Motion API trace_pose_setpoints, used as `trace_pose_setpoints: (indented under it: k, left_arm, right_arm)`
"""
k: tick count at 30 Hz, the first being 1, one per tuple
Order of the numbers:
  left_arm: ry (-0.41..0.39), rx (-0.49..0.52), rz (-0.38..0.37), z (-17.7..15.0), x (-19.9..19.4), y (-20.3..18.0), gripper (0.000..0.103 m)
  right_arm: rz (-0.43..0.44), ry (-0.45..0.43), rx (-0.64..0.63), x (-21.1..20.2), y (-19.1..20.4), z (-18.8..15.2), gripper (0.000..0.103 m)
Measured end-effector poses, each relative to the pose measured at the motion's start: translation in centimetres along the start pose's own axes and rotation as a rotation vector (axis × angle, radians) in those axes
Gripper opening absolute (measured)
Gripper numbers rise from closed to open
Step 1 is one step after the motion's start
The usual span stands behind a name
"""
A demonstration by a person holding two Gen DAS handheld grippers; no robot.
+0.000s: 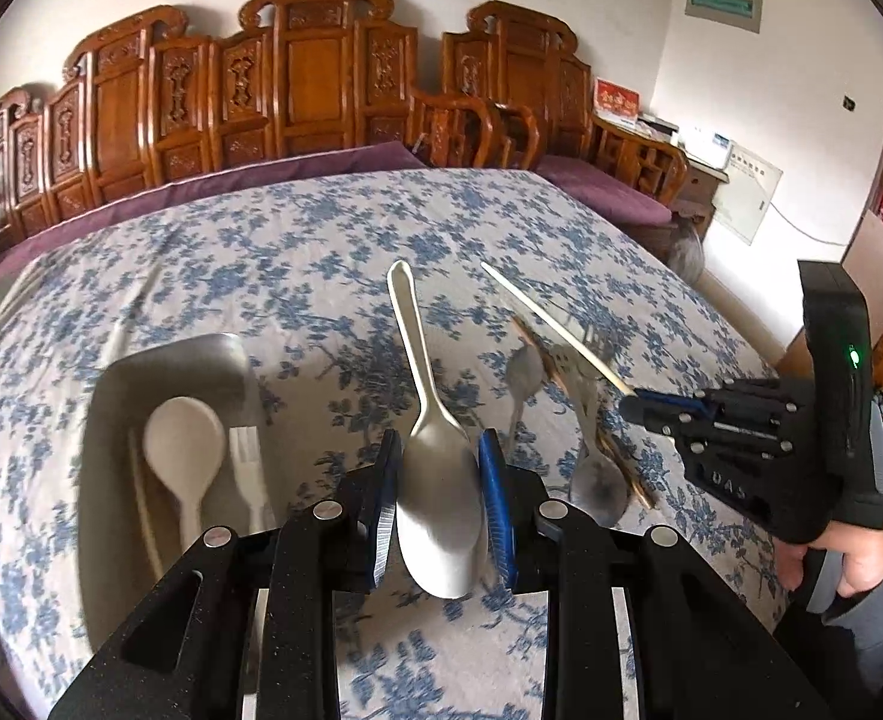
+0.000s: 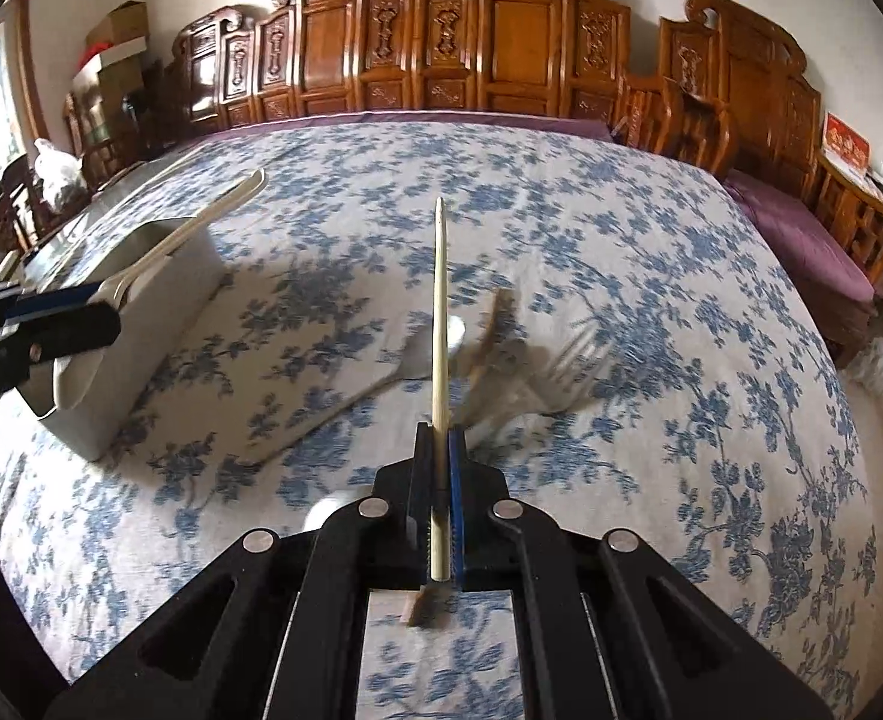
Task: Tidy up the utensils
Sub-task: 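Place the white spoon in the tray with the left gripper while the right gripper drops the chopstick in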
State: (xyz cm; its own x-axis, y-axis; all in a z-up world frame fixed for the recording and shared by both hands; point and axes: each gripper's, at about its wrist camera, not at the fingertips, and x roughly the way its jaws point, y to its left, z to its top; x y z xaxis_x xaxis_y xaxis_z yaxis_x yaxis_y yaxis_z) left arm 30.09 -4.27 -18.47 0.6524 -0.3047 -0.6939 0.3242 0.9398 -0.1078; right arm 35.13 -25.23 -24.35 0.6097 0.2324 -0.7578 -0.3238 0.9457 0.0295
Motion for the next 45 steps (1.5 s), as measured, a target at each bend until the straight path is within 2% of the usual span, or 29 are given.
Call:
trace_pose_setpoints:
  k: [9,20,45]
  left_arm:
    - [-0.022,-0.056,0.054,-0.7,-2.6,3.2,0.025]
    - [0.004,-0.12,0.101,-2.1,-3.7,6.7,0.025]
    - [0.123,-0.204,0.186,-4.5,-0.5,11.4,0.027]
  right_arm:
    - [0.025,-0.034,-0.047,-1.2,3.3,0.2,0.006]
    - [0.057,-0.045,-0.075,-2.0,6.2,-0.1,0.006]
    - [0.146,-0.065,-0.122,-3.6,11.8,-0.3,0.006]
